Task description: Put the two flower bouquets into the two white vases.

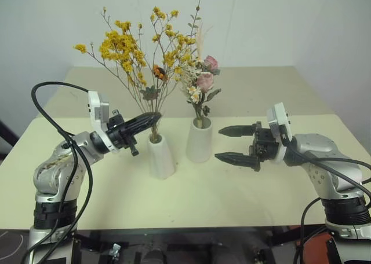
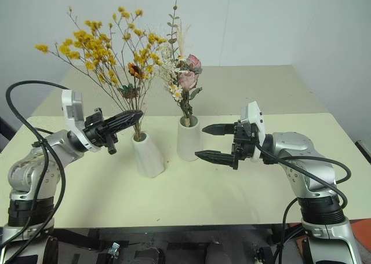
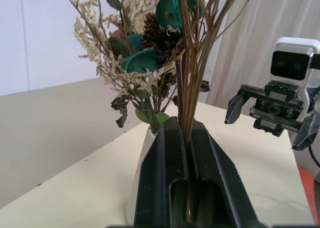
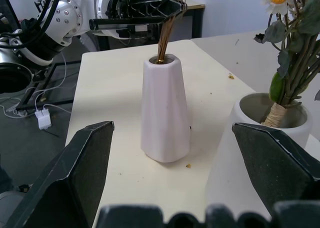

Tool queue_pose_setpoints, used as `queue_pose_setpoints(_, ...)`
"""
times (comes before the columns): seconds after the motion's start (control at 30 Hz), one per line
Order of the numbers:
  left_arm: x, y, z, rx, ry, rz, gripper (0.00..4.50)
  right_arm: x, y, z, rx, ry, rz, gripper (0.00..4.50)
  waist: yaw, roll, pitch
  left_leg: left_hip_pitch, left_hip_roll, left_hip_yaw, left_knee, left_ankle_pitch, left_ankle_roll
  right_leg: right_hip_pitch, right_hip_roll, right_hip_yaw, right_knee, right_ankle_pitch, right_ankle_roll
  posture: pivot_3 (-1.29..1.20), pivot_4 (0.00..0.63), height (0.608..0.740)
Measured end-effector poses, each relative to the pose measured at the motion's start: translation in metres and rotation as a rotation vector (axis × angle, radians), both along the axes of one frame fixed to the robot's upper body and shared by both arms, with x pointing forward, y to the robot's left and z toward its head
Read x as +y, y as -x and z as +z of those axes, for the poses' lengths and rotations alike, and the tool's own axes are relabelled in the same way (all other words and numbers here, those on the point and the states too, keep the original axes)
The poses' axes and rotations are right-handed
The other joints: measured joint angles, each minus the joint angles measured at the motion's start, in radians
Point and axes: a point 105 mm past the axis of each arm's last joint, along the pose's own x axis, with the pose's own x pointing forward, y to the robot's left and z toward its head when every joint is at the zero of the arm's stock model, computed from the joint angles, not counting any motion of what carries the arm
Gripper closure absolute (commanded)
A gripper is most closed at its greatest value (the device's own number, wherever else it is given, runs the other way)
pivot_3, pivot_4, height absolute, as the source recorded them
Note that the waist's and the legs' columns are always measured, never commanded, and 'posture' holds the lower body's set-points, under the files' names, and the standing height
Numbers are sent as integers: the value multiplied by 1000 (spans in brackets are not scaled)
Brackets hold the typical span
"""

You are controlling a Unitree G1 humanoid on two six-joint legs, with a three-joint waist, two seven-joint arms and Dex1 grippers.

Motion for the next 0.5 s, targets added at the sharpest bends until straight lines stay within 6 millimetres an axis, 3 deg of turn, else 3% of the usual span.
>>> queue_pose_setpoints(0.5, -3, -4, -4, -2, -6, 27, 4455, -1, 0, -2, 6, -2, -9, 0, -1, 0, 0, 0, 0, 0, 0, 0, 0, 0, 0, 0, 0, 0, 0, 0, 150, 740)
